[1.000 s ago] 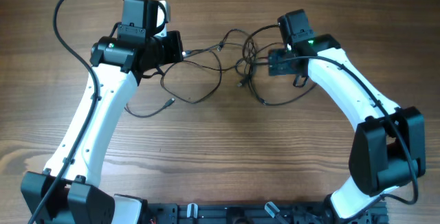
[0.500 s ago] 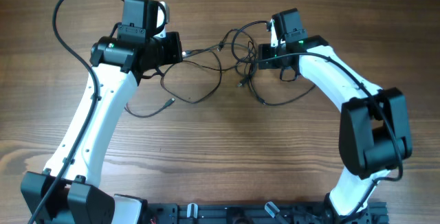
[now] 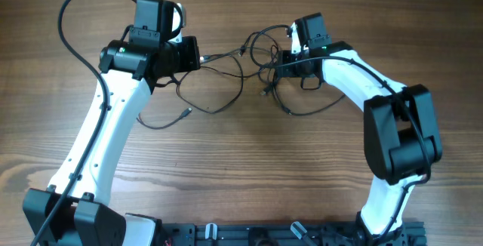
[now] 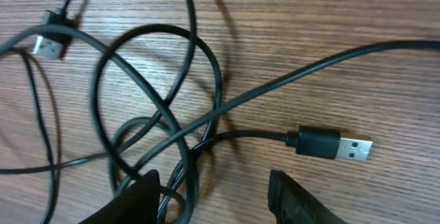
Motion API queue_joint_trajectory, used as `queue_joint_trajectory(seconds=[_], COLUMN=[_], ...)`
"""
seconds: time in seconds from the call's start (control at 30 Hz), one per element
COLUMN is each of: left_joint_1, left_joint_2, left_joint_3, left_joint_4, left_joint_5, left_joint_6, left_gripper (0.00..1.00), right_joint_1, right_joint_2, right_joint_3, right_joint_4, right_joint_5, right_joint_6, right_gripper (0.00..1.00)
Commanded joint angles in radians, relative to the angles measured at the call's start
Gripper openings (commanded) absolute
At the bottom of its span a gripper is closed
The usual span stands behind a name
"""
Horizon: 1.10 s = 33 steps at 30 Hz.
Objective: Untangle cables
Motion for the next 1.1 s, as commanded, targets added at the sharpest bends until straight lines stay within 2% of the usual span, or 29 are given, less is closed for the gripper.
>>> queue_joint_trajectory(seconds=[0.0,0.13,0.23,0.27,0.4,0.47,0.53,0.73,0.93,1.07], left_joint_1=[-0.003,-0.003,-0.003,-0.003,-0.003,-0.003,-0.003,-0.003,-0.003,-0.003], left_joint_2=[-0.018,-0.018,-0.018,-0.018,-0.018,-0.018,-0.018,-0.018,-0.018,-0.017], left_joint_3=[0.000,0.000,0.000,0.000,0.000,0.000,0.000,0.000,0.000,0.000], left_joint_4=[-0.002,-0.002,-0.002,-0.002,-0.013,-0.021,-0.024,-0.024,-0.030,-0.023], left_joint_5=[-0.016,-0.016,-0.016,-0.016,-0.016,-0.016,-0.016,-0.016,0.092,0.229], left_joint_6=[0.000,-0.001,-0.001,-0.001,-0.001,0.000,0.000,-0.001,-0.001,0.003], left_gripper=[0.04,0.04,0.04,0.04,0.04,0.04,0.04,0.04,0.04,0.19], right_joint_1=[0.008,0.022,0.040,0.049,0.061,0.061,0.061,0.058,0.014,-0.033], right_joint_2=[0.043,0.046,0.046,0.046,0.050,0.056,0.065,0.036,-0.175,-0.304], right_joint_3=[0.000,0.000,0.000,0.000,0.000,0.000,0.000,0.000,0.001,0.001], right_joint_4=[0.008,0.028,0.045,0.048,0.049,0.047,0.036,0.019,-0.111,-0.164], right_joint_5=[0.000,-0.019,-0.046,-0.046,-0.046,-0.045,-0.045,-0.103,-0.103,-0.106], right_joint_6=[0.031,0.030,0.054,0.059,0.080,0.083,0.098,0.109,0.019,0.009], right_gripper=[0.50,0.45,0.29,0.27,0.27,0.23,0.05,0.04,0.04,0.04])
